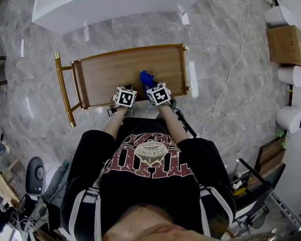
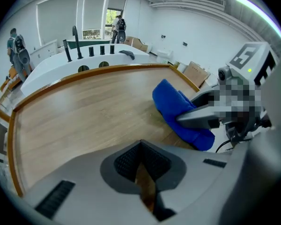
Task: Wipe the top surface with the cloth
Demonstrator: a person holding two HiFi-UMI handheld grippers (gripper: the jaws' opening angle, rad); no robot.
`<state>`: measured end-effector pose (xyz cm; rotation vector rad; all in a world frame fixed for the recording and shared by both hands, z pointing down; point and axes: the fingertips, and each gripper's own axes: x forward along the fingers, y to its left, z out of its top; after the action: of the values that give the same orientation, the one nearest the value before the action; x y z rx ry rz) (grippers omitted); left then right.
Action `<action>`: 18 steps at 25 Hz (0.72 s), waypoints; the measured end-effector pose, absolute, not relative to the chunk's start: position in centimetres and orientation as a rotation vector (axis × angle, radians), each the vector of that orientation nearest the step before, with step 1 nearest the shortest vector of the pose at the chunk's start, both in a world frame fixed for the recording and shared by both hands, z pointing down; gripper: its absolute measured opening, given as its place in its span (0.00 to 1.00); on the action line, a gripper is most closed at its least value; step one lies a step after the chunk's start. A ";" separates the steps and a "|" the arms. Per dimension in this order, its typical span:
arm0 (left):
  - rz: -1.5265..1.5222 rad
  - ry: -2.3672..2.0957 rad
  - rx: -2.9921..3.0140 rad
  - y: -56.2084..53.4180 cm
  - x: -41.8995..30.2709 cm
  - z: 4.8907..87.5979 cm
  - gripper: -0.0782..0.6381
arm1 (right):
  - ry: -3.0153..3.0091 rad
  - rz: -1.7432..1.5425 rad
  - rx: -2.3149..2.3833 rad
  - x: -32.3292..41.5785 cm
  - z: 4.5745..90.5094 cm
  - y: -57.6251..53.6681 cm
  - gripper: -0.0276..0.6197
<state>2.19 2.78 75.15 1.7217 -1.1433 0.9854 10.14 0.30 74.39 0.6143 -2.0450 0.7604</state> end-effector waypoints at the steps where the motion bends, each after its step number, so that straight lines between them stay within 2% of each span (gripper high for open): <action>1: 0.994 -1.140 1.720 2.8 2.2 75.0 0.18 | -2.044 0.762 0.622 10.4 74.2 0.3 0.18; 18: 1.053 -1.128 1.747 2.8 2.8 74.6 0.18 | -2.023 0.798 0.698 13.9 74.0 -0.3 0.18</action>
<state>2.80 2.85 74.59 1.7472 -1.1283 1.0528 13.91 -0.33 74.03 0.6978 -2.0228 0.7977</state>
